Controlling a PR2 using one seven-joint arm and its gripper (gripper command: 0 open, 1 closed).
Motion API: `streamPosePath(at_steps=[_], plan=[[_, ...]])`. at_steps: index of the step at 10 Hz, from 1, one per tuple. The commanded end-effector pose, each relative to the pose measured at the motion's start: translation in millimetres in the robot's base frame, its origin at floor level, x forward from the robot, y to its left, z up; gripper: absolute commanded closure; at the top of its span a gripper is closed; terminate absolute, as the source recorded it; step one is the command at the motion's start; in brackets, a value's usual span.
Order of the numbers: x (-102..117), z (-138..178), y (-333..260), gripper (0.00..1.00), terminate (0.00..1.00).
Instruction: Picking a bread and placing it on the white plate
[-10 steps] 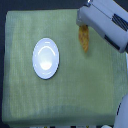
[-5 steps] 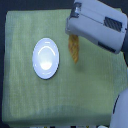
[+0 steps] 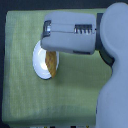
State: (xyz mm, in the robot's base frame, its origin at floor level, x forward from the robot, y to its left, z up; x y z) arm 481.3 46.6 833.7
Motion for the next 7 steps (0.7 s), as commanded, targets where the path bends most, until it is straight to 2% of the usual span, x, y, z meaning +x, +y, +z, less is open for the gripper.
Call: streamPosePath(at_steps=[1, 7], plan=[[-10.0, -22.9, 52.7, 1.00, 0.00], [10.8, -36.5, 41.3, 1.00, 0.00]])
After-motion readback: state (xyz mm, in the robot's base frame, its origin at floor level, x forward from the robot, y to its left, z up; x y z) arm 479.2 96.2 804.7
